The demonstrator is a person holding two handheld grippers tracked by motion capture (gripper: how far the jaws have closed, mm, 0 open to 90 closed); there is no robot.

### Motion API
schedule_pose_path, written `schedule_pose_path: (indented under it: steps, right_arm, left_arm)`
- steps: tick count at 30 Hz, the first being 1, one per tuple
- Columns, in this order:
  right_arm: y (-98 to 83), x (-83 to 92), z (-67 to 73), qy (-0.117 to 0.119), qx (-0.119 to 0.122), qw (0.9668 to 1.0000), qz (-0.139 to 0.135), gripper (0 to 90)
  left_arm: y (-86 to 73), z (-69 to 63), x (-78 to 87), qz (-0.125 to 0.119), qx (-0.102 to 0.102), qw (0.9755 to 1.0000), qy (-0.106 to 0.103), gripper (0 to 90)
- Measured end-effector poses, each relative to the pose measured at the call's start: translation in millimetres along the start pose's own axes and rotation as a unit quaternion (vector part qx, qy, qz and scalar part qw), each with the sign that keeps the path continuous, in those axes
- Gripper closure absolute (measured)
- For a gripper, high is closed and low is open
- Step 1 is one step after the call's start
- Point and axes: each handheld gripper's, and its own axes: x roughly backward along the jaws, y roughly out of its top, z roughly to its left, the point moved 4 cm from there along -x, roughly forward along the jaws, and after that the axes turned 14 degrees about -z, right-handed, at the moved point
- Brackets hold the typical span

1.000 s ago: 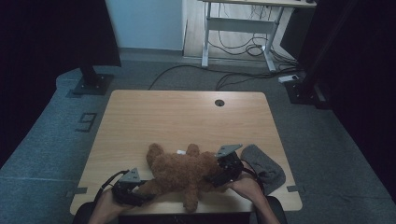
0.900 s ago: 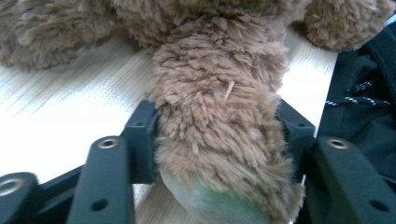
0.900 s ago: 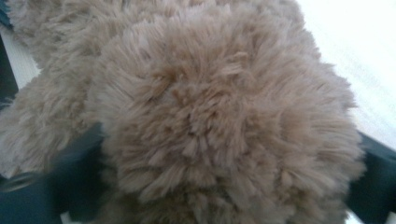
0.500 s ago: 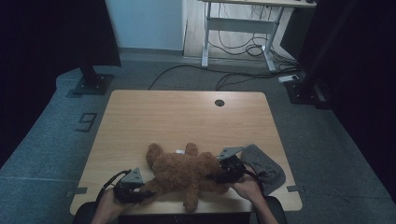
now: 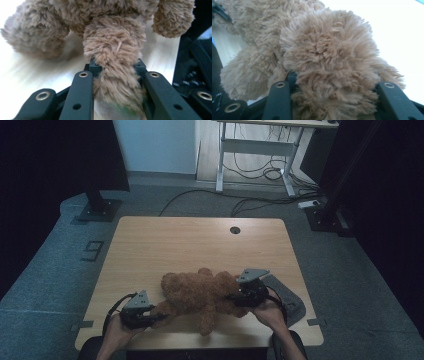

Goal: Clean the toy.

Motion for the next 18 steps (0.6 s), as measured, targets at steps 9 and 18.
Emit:
schedule_pose_path:
  steps: [9,18]
  right_arm:
    - [32.6,-0.2,-22.3,-0.018,0.016,0.9996,-0.015,51.2]
    - [59.8,-15.6,-54.2,-0.039,0.024,0.9986,-0.026,50.9]
  left_arm:
    - [30.2,24.3,-8.0,-0.006,-0.019,0.9996,0.018,69.8]
    - [58.0,57.7,-21.1,-0.016,-0.035,0.9976,0.057,69.3]
